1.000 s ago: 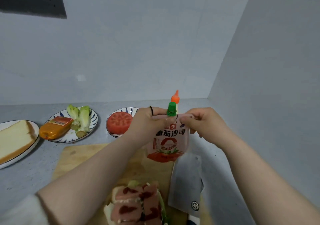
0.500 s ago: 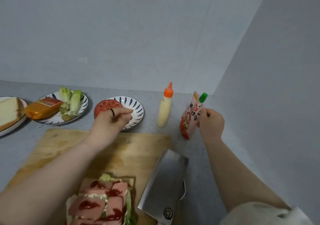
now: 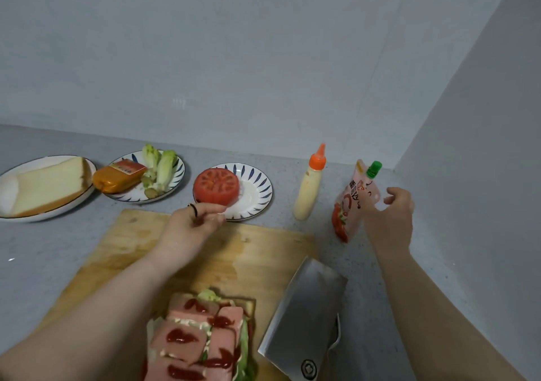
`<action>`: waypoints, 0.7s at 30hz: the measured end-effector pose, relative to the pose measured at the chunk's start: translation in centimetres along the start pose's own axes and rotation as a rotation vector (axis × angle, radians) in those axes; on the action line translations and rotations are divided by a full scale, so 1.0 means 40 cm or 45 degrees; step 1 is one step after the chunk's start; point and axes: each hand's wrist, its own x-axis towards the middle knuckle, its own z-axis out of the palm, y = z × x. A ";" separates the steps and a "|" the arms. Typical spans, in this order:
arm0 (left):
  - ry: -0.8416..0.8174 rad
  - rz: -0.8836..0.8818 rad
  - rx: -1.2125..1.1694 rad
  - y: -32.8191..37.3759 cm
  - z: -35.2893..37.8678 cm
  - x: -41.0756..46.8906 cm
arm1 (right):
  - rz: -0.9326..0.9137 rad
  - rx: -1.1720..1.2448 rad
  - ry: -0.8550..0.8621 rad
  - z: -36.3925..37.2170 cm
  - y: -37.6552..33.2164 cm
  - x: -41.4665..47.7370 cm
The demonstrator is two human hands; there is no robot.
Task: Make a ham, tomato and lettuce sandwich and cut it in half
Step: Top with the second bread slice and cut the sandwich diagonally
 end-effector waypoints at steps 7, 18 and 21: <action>0.048 -0.064 0.068 -0.049 -0.144 -0.023 | -0.224 0.272 -0.113 0.035 -0.123 -0.168; 0.369 -0.298 0.268 -0.254 -0.617 0.106 | -0.301 0.055 -0.963 0.435 -0.437 -0.467; 0.353 -0.378 0.367 -0.309 -0.711 0.161 | -0.287 -0.022 -1.106 0.568 -0.494 -0.546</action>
